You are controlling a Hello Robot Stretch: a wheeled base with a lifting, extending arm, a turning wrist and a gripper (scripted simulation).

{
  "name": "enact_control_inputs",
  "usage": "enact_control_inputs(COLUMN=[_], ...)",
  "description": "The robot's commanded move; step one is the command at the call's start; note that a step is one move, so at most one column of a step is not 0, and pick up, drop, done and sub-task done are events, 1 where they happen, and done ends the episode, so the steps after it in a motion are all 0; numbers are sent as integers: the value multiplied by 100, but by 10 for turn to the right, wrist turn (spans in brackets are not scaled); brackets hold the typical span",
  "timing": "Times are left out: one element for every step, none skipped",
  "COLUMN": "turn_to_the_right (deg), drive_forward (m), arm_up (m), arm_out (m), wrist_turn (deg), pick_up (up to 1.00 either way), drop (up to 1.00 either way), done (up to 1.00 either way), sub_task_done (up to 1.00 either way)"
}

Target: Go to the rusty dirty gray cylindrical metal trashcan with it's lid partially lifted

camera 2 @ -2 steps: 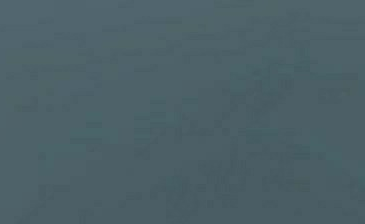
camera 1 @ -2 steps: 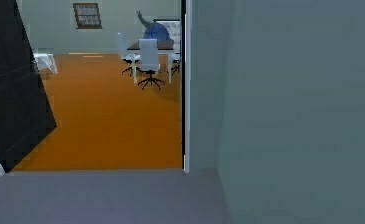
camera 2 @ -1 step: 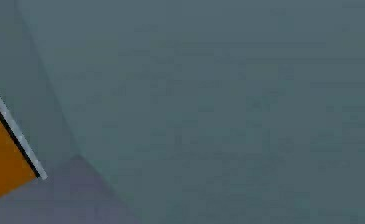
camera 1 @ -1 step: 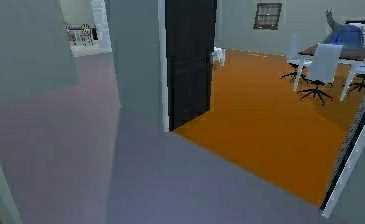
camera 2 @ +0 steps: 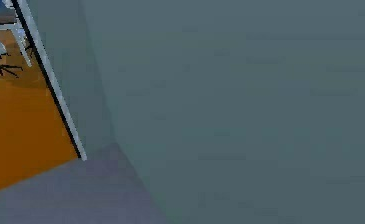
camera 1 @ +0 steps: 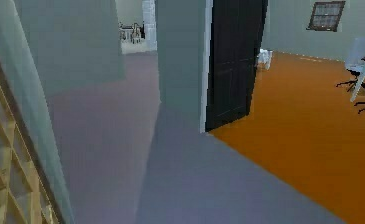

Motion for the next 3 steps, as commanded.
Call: enact_control_inputs(turn_to_the_right=[0, -120, 0], drive_forward=[45, 0, 100], arm_up=[0, 0, 0], arm_out=[0, 0, 0], wrist_turn=[0, 0, 0], pick_up=[0, 0, 0], drop=[0, 0, 0], done=[0, 0, 0], sub_task_done=[0, 0, 0])
